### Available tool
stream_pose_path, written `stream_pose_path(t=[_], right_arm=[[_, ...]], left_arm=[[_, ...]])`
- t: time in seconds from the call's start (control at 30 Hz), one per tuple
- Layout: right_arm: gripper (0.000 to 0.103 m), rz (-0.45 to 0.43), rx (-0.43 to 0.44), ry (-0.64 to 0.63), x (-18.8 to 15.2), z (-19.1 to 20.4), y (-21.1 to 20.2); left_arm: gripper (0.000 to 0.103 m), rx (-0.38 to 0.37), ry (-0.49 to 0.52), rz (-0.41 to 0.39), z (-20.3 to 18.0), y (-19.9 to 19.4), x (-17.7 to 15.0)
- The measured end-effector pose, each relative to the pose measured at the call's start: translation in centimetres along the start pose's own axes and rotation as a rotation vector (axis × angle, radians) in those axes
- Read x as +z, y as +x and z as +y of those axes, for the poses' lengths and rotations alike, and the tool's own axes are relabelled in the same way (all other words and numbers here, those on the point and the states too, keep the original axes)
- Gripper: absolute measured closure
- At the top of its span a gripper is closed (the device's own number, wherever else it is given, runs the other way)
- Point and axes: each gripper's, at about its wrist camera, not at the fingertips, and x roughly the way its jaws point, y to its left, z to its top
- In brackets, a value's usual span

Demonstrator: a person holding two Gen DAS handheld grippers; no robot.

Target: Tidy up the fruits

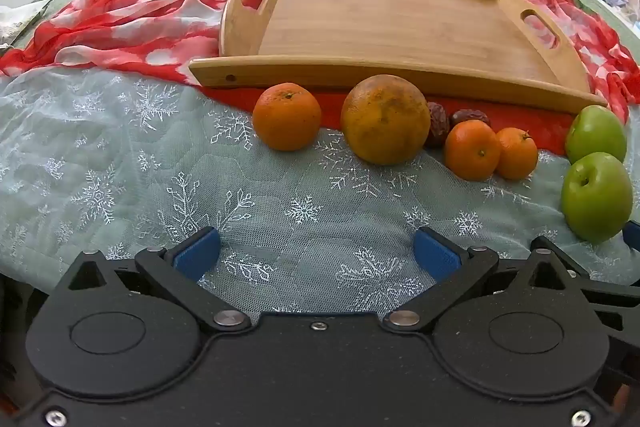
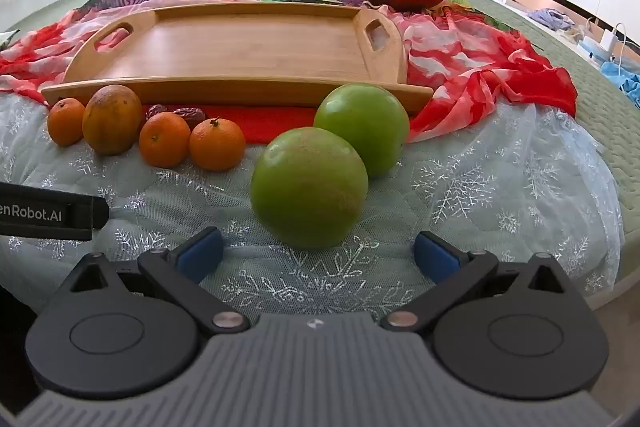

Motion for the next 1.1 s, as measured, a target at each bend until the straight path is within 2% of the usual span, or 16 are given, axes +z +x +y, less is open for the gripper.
stream_pose_path(t=[1.1], right_arm=[[0.0,0.002,0.002,-0.001,-0.03,0.03,0.01]], left_arm=[[0.0,0.01,0.004,-0.005,-0.16,-0.03,-0.06]])
